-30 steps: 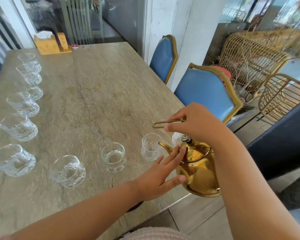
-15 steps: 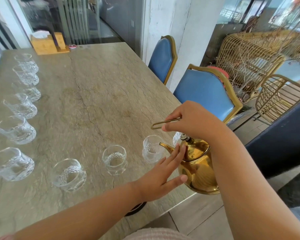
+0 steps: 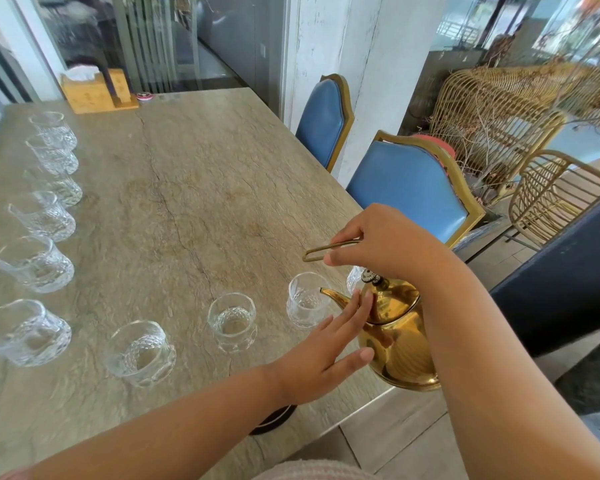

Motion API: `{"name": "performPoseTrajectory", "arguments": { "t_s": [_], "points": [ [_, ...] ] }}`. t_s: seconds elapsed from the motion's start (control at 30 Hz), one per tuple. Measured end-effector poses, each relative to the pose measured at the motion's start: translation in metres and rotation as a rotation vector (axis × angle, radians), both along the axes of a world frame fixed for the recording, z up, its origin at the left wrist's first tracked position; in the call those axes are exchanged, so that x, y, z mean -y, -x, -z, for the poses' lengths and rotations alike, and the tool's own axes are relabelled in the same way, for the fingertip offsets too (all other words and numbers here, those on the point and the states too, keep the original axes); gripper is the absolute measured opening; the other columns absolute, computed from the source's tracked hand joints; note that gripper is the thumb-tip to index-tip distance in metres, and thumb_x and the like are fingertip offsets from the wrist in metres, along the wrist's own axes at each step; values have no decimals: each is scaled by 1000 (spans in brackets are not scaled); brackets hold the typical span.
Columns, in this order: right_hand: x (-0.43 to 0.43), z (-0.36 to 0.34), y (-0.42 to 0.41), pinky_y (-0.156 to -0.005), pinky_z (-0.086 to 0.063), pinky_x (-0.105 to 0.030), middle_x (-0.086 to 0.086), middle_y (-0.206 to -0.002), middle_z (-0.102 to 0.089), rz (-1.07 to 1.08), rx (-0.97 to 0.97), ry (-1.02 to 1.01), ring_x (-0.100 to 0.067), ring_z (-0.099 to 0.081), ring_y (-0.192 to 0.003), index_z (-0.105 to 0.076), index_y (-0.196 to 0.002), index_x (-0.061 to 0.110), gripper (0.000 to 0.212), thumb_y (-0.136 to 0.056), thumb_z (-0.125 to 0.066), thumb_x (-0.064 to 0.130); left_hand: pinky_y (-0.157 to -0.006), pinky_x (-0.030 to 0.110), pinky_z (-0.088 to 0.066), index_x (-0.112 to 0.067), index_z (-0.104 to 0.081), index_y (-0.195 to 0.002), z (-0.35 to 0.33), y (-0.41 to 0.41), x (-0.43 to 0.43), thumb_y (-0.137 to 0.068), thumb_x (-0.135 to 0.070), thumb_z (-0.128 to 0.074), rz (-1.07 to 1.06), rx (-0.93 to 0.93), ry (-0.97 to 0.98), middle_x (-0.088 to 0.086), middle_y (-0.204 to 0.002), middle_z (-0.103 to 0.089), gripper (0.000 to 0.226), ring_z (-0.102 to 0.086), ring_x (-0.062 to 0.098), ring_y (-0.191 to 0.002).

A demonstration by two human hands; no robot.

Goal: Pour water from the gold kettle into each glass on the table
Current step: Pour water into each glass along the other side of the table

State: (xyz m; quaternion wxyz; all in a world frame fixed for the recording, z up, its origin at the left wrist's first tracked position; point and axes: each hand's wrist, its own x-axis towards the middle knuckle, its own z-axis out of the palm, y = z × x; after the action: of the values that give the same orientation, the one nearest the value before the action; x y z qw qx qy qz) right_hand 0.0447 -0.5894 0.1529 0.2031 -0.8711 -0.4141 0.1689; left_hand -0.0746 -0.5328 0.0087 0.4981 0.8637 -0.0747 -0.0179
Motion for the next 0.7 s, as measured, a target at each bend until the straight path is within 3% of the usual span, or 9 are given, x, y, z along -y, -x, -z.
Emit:
{"name": "performPoseTrajectory", "arguments": {
  "t_s": [0.27, 0.47, 0.7],
  "points": [
    [0, 1, 1, -64, -46, -17, 10, -89, -69, 11, -4, 1, -5, -59, -76, -77, -95, 20, 22, -77, -72, 32, -121, 46, -5, -41, 16, -144, 0, 1, 0, -95, -49, -26, 4, 4, -2, -20, -155, 17, 65, 12, -9, -142],
    [0, -1, 4, -53, -35, -14, 11, -85, -66, -1, 10, 5, -1, -53, -64, -77, -96, 20, 22, -78, -72, 32, -120, 49, -6, -39, 15, -145, 1, 2, -1, -94, -53, -25, 8, 17, 8, -18, -157, 15, 66, 11, -5, -143],
    [0, -3, 6, -47, -34, -8, 16, -73, -61, 8, 10, -1, -1, -50, -58, -77, -95, 19, 21, -78, -72, 30, -120, 49, -5, -39, 16, -145, -2, 2, -3, -95, -50, -26, 22, 12, -1, -23, -154, 16, 65, 13, -4, -143]
  ]
}}
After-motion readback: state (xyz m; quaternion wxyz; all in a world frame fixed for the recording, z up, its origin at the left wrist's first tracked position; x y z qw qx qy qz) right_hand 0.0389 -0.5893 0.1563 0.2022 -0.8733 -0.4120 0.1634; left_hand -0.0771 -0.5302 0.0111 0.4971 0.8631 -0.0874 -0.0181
